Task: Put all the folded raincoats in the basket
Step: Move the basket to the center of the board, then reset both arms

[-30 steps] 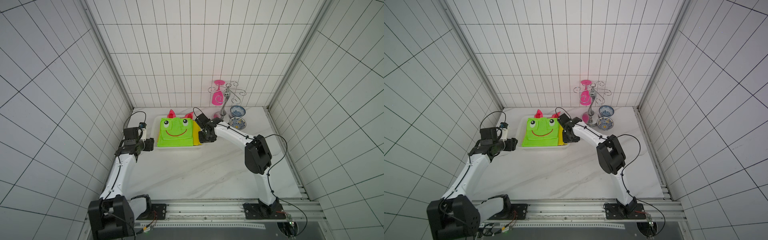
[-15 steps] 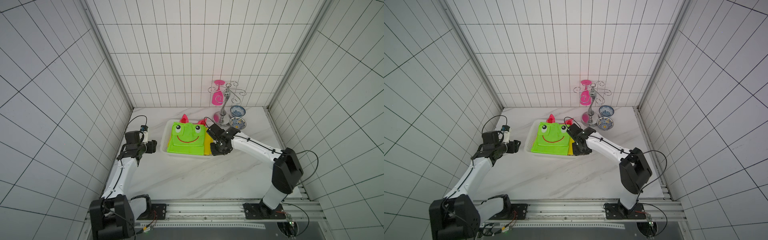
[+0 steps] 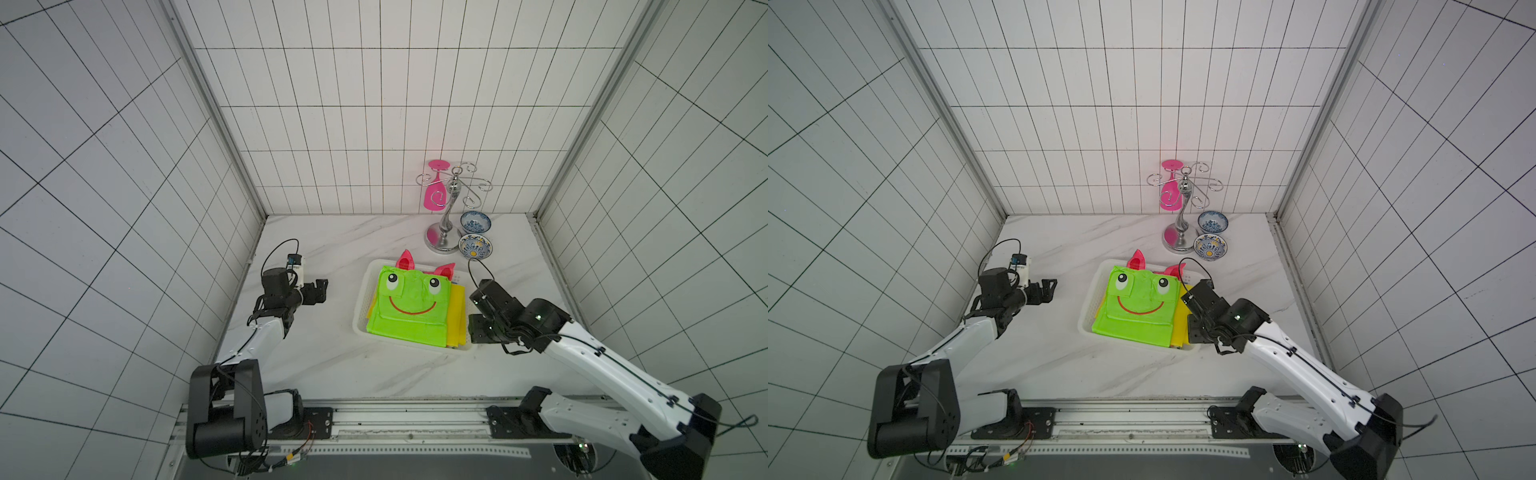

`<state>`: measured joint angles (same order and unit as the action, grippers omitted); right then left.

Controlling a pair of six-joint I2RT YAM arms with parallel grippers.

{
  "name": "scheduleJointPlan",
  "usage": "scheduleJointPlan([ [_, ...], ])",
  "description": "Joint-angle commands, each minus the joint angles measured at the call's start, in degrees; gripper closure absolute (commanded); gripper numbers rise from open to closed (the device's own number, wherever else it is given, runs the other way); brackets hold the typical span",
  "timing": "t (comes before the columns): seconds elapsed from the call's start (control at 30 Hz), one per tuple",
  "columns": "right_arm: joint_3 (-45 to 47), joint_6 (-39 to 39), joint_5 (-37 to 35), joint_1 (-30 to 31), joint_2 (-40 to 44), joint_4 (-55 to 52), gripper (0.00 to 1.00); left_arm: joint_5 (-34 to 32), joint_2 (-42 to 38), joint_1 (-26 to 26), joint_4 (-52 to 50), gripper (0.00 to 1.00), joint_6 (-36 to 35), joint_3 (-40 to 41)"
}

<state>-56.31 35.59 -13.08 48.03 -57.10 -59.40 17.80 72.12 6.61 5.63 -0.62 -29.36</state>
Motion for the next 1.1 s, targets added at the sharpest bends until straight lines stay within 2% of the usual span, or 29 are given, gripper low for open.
scheduleJointPlan([
  [0.0, -2.6, -3.0, -12.6, -2.3, 2.7, 2.3, 0.37, -2.5, -1.0, -1.0, 16.2, 0.03, 0.6, 4.6],
  [0.07, 0.1, -6.4, -16.4, -4.9, 4.6, 8.4, 0.31, -2.8, -1.1, -0.9, 21.5, 0.03, 1.4, 7.2],
  [0.13, 4.9, -11.7, -16.6, -8.9, 6.5, 18.4, 0.01, -3.9, -0.7, -1.0, 27.3, 0.03, 2.9, 9.4],
  [0.23, 10.4, -15.8, -15.6, -18.7, 7.9, 30.9, 0.01, -6.3, 1.8, -1.6, 34.6, 0.03, 3.0, 10.5],
  [0.37, 20.0, -24.8, -3.7, -33.5, 6.3, 52.8, 0.01, -8.8, 9.0, -2.1, 39.3, 0.03, 3.8, 8.0],
  [0.47, 27.2, -33.2, -0.1, -37.7, 2.2, 70.7, 0.01, -9.8, 15.9, -2.2, 42.3, 0.03, 4.0, 6.5],
  [0.57, 32.0, -39.2, -2.2, -39.1, -4.0, 86.2, 0.01, -10.3, 19.3, -2.1, 48.2, 0.02, 4.4, 6.8],
  [0.6, 32.3, -40.0, -2.3, -39.7, -6.2, 89.2, 0.01, -10.3, 18.8, -2.2, 47.0, 0.02, 4.4, 6.4],
  [0.7, 31.6, -40.7, 0.2, -41.4, -12.0, 93.8, 0.01, -11.2, 16.7, -2.3, 38.2, 0.03, 4.5, 4.0],
  [0.8, 31.9, -40.2, 3.8, -43.3, -18.7, 103.2, 0.01, -11.0, 17.6, -2.2, 41.3, 0.03, 4.6, 4.8],
  [0.87, 30.0, -43.6, 9.9, -44.1, -19.5, 101.9, 0.01, -11.1, 17.1, -2.2, 39.2, 0.03, 4.5, 4.3],
  [0.9, 28.9, -43.3, 9.5, -44.3, -20.3, 102.1, 0.01, -11.3, 17.1, -2.2, 39.4, 0.03, 4.6, 4.3],
  [0.93, 27.3, -41.0, 8.8, -44.7, -20.3, 98.3, 0.01, -11.2, 17.3, -2.3, 39.9, 0.03, 4.6, 4.3],
  [0.97, 25.4, -39.3, 11.4, -45.9, -19.8, 93.0, 0.01, -11.1, 17.4, -2.2, 39.8, 0.03, 4.6, 4.4],
  [1.07, 28.5, -37.7, 13.6, -46.3, -17.3, 92.4, 0.01, -11.2, 17.2, -2.3, 39.5, 0.03, 4.5, 4.3],
])
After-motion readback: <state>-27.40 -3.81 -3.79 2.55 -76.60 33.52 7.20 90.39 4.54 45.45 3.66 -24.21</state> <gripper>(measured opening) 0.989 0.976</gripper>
